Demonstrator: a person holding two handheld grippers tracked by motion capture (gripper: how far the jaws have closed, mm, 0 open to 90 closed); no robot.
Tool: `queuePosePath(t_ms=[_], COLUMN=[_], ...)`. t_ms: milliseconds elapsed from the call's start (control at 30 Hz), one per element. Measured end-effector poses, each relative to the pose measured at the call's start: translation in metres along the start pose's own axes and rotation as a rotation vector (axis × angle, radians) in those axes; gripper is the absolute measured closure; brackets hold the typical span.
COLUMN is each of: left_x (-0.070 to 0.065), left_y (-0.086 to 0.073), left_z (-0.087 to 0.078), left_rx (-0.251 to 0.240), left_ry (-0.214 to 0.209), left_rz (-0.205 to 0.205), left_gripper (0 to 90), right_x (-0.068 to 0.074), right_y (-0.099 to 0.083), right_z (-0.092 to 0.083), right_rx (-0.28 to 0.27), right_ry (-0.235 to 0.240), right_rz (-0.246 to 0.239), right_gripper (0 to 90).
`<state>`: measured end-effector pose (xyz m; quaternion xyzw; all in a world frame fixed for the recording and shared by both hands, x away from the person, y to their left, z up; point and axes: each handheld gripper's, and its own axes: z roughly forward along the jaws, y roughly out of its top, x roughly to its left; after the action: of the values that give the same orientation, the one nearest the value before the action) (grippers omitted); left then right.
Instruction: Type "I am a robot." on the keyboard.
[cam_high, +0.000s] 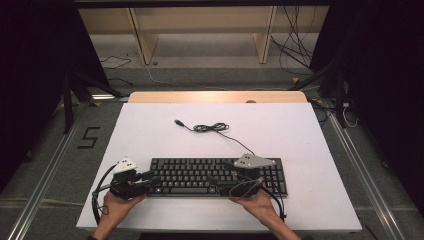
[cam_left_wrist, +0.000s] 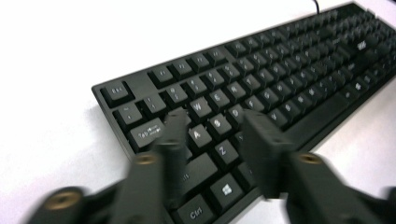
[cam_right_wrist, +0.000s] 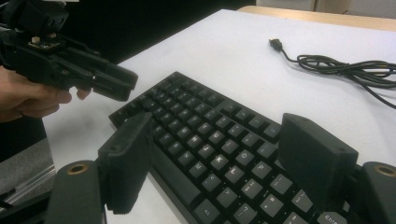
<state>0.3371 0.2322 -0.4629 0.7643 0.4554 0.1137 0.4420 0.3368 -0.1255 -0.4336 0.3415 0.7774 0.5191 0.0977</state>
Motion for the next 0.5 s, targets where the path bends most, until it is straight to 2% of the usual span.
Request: queuePosePath(t_ms=[233,367,500], left_x=[0.0026,0.0045,0.0053], left_y=[0.0018,0.0026,0.003], left_z=[-0.0036,-0.0061,-0.0054], left_rx=[-0.07,-0.102,-0.105], left_ry=[0.001,0.003,0.002], left_rz=[-0.05,-0.073,-0.084], left_gripper=[39.9,37.9,36.4], right_x=[0.0004,0.0009,0.0017], right_y=[-0.0002,-0.0001,-0.0003], right_z=[-0.0005,-0.001,-0.0009], right_rx=[-0.009,-0.012,-0.011], right_ry=[0.001,0.002,0.005], right_rz=[-0.002,-0.001,-0.004], right_gripper=[27.6,27.6,27.4])
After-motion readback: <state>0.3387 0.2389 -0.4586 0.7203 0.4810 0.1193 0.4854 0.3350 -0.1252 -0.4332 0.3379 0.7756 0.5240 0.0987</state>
